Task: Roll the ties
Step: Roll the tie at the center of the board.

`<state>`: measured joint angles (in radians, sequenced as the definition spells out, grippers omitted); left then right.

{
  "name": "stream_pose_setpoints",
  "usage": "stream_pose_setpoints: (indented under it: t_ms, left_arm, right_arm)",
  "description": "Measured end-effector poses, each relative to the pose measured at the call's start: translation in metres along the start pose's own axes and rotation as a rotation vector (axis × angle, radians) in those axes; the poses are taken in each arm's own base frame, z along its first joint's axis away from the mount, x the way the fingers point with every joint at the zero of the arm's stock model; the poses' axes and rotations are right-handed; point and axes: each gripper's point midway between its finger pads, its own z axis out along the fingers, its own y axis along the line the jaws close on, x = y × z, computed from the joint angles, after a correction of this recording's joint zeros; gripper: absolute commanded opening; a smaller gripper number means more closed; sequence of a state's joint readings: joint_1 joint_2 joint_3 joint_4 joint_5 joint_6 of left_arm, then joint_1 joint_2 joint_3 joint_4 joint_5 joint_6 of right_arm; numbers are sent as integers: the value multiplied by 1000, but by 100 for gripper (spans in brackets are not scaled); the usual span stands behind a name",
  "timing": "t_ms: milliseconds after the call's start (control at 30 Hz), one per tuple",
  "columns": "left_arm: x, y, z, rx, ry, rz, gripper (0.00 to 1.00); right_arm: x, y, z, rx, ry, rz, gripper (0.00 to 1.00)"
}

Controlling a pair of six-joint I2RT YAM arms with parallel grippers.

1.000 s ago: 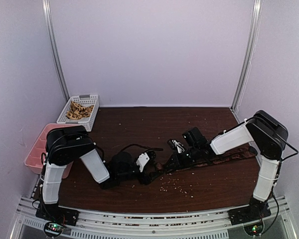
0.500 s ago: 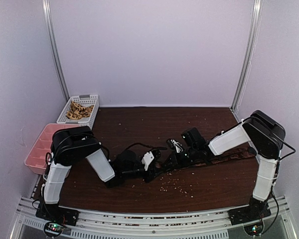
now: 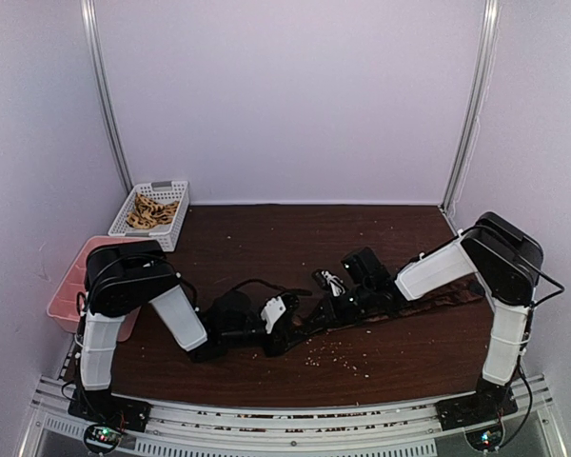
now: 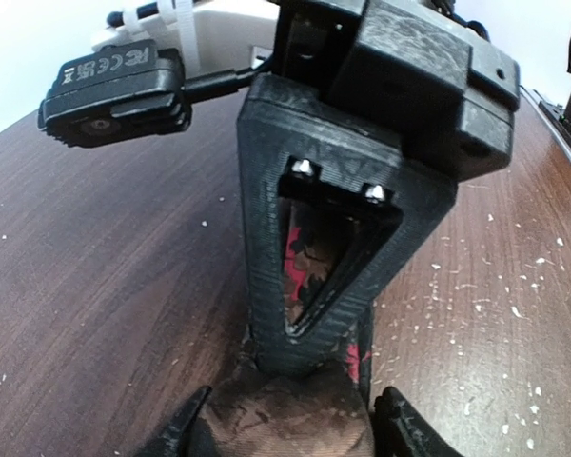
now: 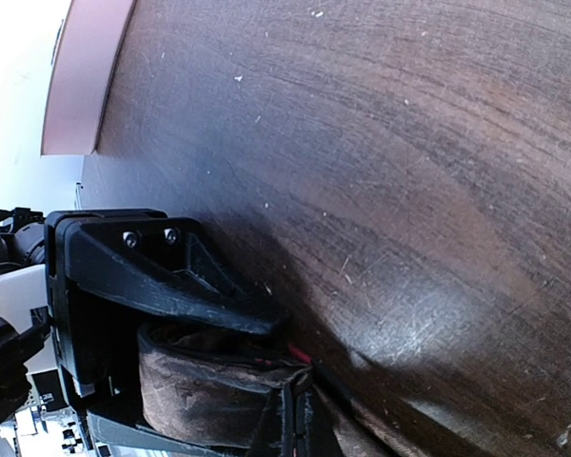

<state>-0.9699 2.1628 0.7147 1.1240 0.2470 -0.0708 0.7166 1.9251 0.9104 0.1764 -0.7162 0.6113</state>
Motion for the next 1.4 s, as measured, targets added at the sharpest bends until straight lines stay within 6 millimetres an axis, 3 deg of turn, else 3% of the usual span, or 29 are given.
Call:
stream_pose_setpoints:
  t_ms: [333,400,600,767,1033,1233,1267,1400]
  left_arm:
    - [-4,2,7,6,-2,-28,17]
    - [-5,1,8,13,1,-26,16]
    - [-3,-1,1,21,73,-2,16]
    - [1,-3,-6,28,148,23,17]
    - [1,-2,-4,35,206,35,19]
    - [1,-2,-5,36,212,38,19]
    - [1,-2,-5,36,213,38,19]
    - [1,-2,-4,37,218,39,25]
  right_arm:
    - [-1,-1,-1,-3,-3,8,0]
    - [-2,-1,-3,-4,-6,11,7]
    - [-3,1,-31,37,-20,44,42]
    - [-14,27,-47,-7,-49,30,48]
    - [-3,55,-25,-44,24,8,44]
    - [1,42,-9,-9,67,30,36]
    - [2,40,-7,-2,73,33,32]
    - [1,42,-5,-8,82,14,2]
